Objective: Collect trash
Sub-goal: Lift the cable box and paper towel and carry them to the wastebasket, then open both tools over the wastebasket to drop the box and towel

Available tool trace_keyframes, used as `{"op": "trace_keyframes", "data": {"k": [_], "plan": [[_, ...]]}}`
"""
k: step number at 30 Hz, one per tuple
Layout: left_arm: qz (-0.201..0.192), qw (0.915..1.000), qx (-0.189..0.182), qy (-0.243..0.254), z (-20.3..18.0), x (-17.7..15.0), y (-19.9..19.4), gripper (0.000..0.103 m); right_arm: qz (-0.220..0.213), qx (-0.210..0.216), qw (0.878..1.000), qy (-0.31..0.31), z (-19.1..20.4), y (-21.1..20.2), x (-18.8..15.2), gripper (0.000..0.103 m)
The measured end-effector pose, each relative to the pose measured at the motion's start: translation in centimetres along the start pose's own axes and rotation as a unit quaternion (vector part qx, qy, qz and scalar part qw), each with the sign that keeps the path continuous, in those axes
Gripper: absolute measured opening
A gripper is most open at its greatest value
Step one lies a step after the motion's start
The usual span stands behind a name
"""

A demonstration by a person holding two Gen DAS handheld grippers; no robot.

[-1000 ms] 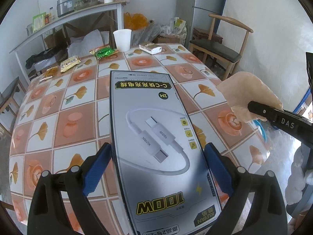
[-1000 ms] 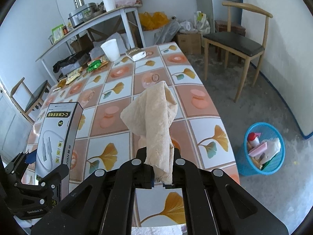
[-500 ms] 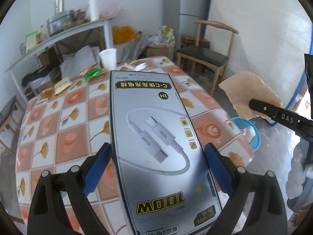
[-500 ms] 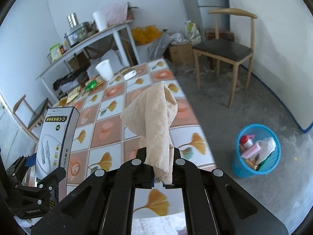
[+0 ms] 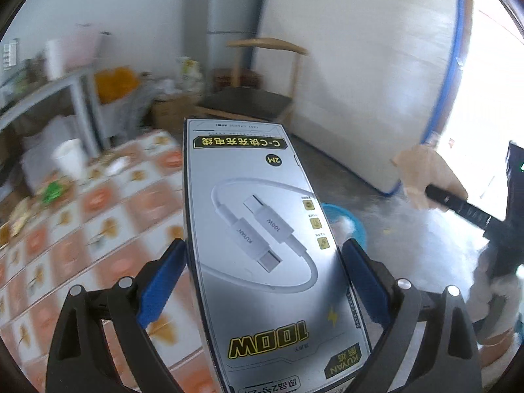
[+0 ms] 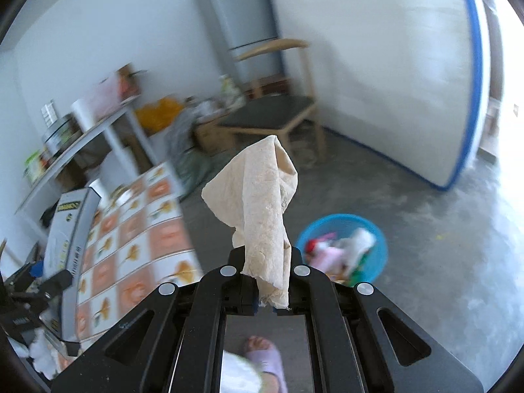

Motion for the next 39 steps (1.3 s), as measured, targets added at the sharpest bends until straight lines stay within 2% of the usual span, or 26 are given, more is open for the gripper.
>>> {"op": "trace_keyframes", "data": {"k": [5,9,15,18,24,26,33,36,39], "plan": [[0.045,0.9976,-0.051,0.012,-2.9,2.2,5.9,0.093,0.034,-0.021,0.997,0.058,-5.2,3.0,-1.1,0.004],[0.099,0.9902,-0.098,-0.003,-4.7,3.4,12.6,0.093,0.073,-0.023,0.993,0.089,-7.2,6.1,-2.7,0.004],[0.175,0.9770,-0.121,-0.015,-6.7,4.6,22.4,0.093,0.127,-0.017,0.984,0.127,-9.2,11.5,-4.3,0.004],[0.198,0.9727,-0.119,-0.024,-7.3,5.2,27.5,0.093,0.145,-0.022,0.978,0.146,-10.2,13.6,-5.2,0.004],[0.221,0.9685,-0.108,-0.035,-8.6,5.4,37.0,0.094,0.185,-0.030,0.965,0.182,-11.7,17.3,-7.3,0.004],[0.222,0.9665,-0.115,-0.059,-8.8,5.1,39.7,0.094,0.195,-0.034,0.962,0.189,-12.2,17.7,-8.1,0.004],[0.214,0.9548,-0.128,-0.162,-7.4,4.1,44.3,0.095,0.219,-0.044,0.954,0.202,-13.7,18.6,-9.5,0.004],[0.211,0.9523,-0.134,-0.174,-7.4,3.8,45.0,0.095,0.205,-0.035,0.955,0.209,-13.9,18.3,-9.1,0.004],[0.213,0.9520,-0.135,-0.173,-6.9,3.8,45.2,0.095,0.162,0.015,0.962,0.221,-13.4,17.0,-7.0,0.004]]}}
Point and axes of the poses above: each gripper's, at about its wrist camera, not at the fingertips, and y roughly the way its jaws point, z to its left, x to its top, the point moved 5 cm from there along y, roughly the way its jaws point, and after that the axes turned 15 degrees about -x, right-handed, at the moved point
